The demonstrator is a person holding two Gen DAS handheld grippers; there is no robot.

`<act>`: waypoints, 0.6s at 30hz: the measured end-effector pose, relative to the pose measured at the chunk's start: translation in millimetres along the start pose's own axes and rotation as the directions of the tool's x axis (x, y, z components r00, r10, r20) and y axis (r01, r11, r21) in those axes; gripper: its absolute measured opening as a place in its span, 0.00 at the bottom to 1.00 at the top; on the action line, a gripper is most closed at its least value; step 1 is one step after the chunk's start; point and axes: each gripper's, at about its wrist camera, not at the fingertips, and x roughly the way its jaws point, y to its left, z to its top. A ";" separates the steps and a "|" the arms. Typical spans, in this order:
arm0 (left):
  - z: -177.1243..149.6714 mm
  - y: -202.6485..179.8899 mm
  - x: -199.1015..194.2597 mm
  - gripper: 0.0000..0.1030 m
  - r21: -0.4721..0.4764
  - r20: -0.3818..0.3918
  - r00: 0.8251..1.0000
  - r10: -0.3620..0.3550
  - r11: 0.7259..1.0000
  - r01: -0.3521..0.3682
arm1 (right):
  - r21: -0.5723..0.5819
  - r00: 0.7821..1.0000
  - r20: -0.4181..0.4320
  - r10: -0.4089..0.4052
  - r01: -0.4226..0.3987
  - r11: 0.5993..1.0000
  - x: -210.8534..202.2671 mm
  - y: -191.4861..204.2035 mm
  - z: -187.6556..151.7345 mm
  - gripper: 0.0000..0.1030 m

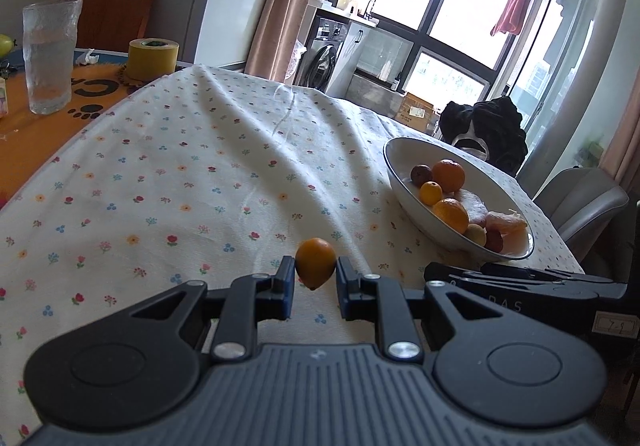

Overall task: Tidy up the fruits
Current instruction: 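Grasp the last kumquat with the left gripper while the right grasps the last kiwi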

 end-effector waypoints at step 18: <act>-1.3 -23.5 -7.3 0.19 0.029 0.012 0.999 -0.030 0.999 0.030 | -0.058 0.987 0.073 0.146 -0.141 0.988 -39.8 -6.6 -5.1 0.25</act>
